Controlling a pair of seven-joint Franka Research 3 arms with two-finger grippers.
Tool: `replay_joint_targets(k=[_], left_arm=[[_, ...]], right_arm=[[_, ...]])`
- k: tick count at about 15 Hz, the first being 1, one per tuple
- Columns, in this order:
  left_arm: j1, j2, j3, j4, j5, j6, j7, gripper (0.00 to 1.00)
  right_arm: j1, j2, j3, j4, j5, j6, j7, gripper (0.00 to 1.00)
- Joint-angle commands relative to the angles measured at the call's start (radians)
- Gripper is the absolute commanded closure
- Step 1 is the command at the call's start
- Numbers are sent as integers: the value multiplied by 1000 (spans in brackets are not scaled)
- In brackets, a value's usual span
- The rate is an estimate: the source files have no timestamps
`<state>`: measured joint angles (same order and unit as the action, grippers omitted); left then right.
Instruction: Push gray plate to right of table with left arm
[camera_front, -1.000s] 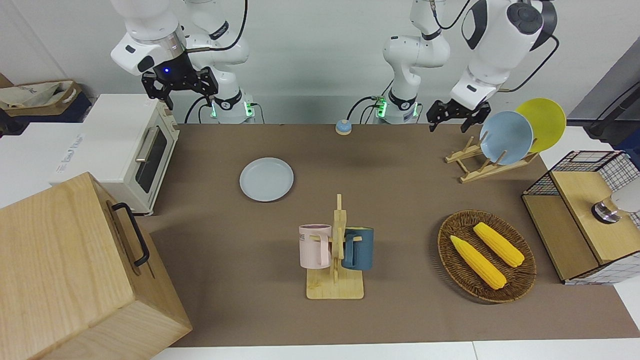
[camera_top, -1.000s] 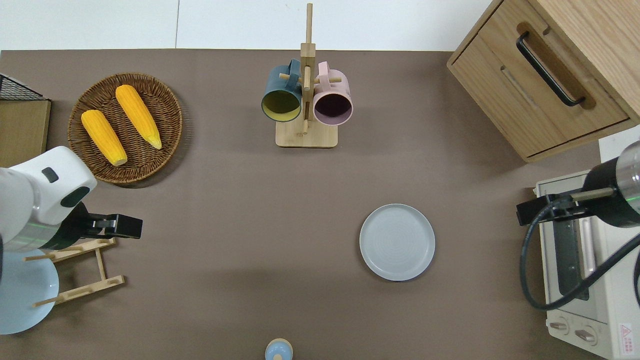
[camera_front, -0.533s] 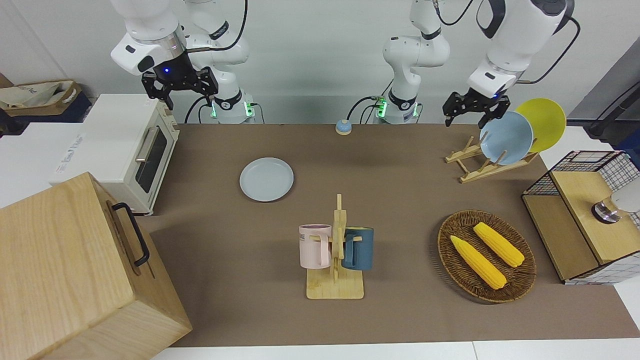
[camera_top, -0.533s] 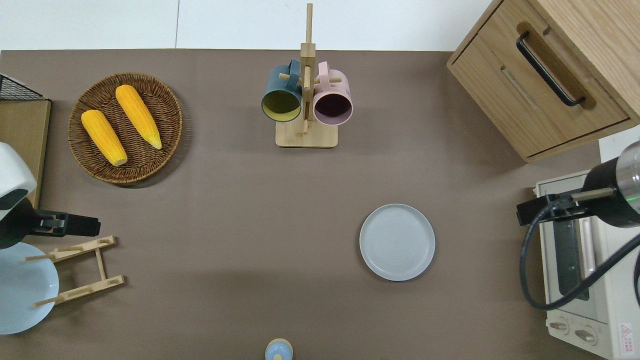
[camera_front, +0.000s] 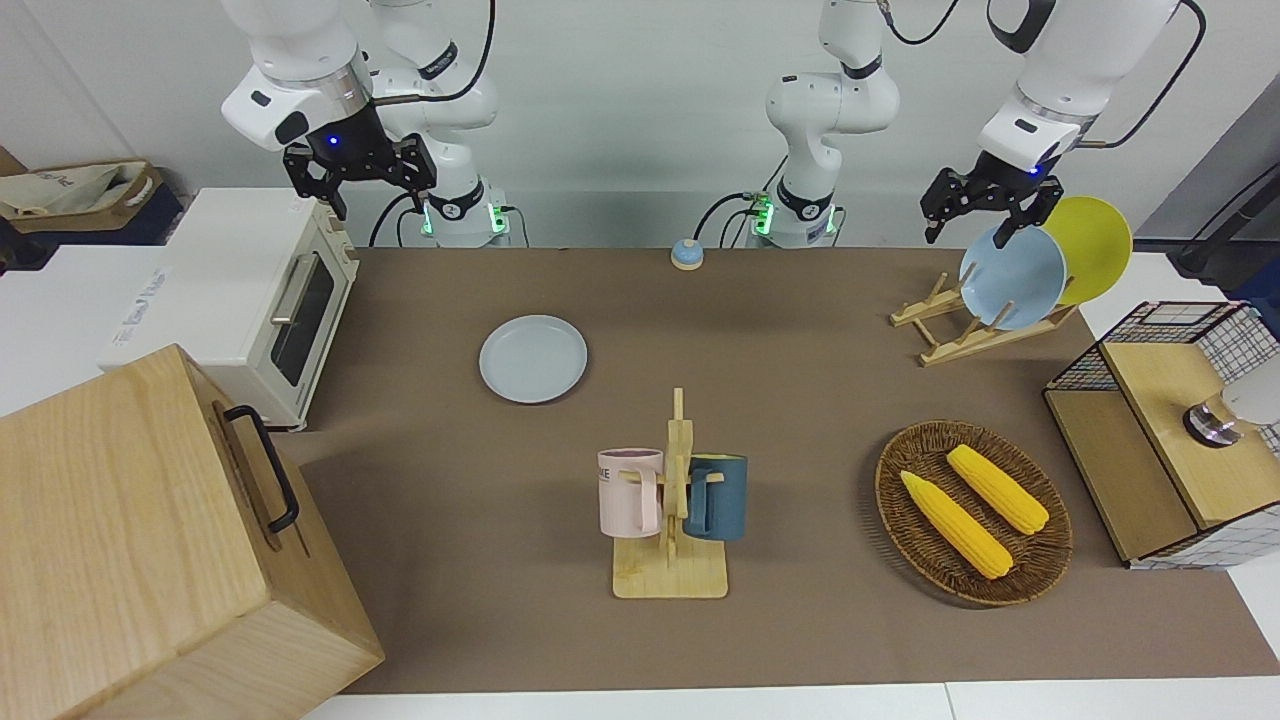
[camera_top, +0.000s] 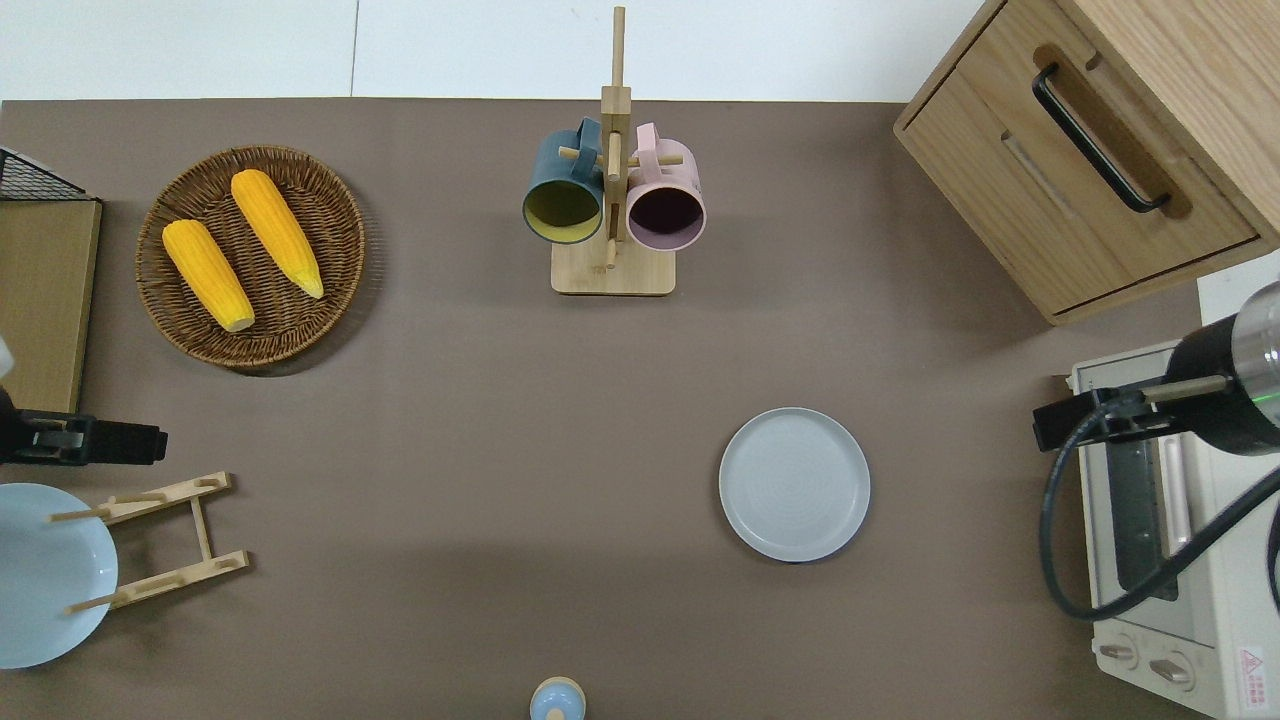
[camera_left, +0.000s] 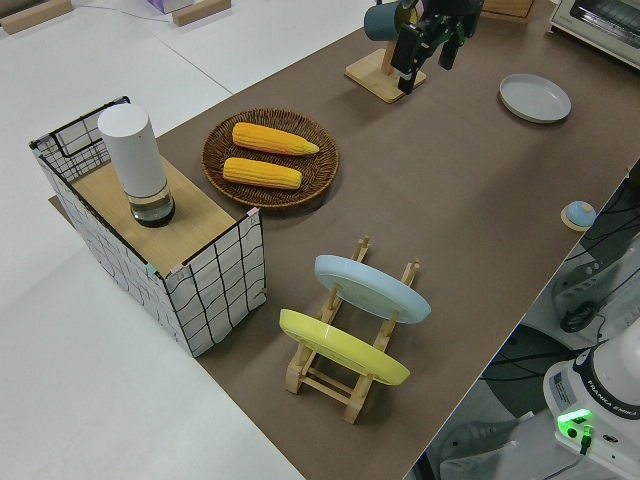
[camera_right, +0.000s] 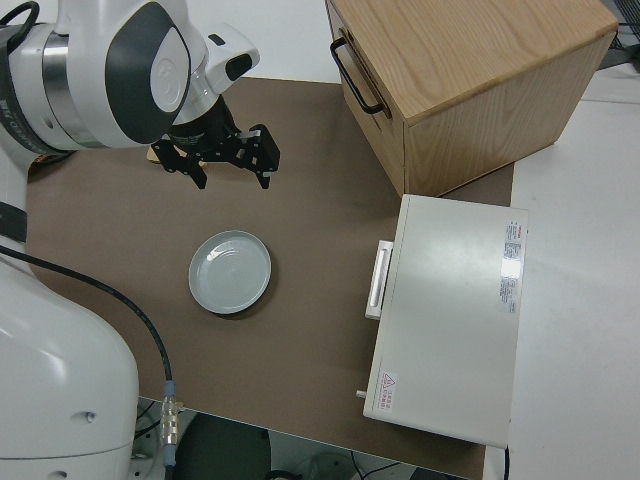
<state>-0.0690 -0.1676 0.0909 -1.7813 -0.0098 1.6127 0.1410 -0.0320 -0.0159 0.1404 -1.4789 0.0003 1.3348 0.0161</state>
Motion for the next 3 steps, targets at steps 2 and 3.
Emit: replay_joint_targets(k=[2,3], left_arm=[[11,11,-13,25,8,-31,14,5],[12,11,-13,25,8,-31,14,5]], right_arm=[[-19,-2,16,9,4,-16,13,17],[-19,-2,16,9,4,-16,12,17]])
